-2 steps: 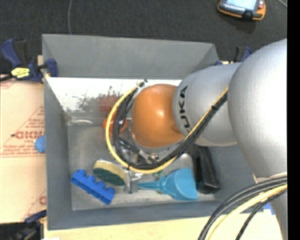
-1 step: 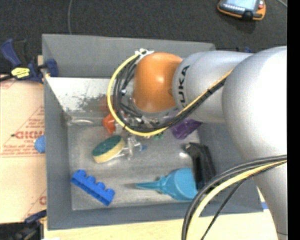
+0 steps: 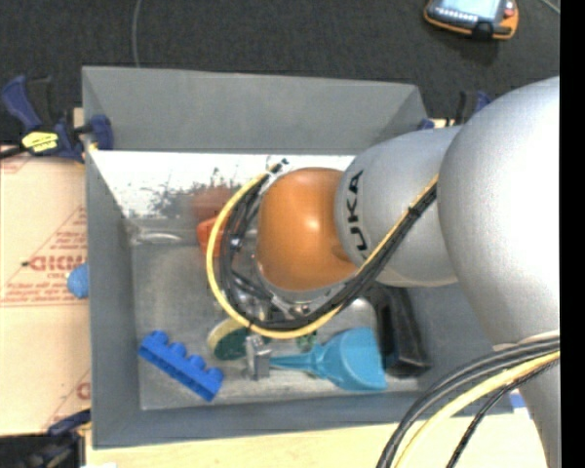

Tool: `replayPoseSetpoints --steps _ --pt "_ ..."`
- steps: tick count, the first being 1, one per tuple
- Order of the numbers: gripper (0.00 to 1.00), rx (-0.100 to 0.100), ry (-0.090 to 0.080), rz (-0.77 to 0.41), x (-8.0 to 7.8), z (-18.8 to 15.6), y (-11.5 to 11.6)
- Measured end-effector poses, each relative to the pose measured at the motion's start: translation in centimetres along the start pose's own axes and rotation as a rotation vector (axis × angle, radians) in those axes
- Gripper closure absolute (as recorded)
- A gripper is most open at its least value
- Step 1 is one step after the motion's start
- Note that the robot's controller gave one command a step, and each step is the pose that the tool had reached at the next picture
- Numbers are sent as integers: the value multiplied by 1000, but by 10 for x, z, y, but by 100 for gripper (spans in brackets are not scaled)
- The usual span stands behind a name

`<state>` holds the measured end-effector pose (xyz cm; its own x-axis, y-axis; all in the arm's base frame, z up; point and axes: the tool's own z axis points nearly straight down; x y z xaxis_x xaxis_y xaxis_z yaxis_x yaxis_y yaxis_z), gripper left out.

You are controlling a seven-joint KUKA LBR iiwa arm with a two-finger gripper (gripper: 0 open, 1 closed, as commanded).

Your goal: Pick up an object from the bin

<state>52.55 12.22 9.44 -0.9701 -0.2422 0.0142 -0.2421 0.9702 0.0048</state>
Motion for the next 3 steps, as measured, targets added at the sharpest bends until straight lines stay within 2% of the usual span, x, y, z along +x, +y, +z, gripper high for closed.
replayPoseSetpoints --steps 1,2,3 --pt "0 7 -49 -34 -93 21 -33" --pt "0 -2 -3 -13 -5 7 -10" --pt "0 7 -45 -18 -63 22 -38"
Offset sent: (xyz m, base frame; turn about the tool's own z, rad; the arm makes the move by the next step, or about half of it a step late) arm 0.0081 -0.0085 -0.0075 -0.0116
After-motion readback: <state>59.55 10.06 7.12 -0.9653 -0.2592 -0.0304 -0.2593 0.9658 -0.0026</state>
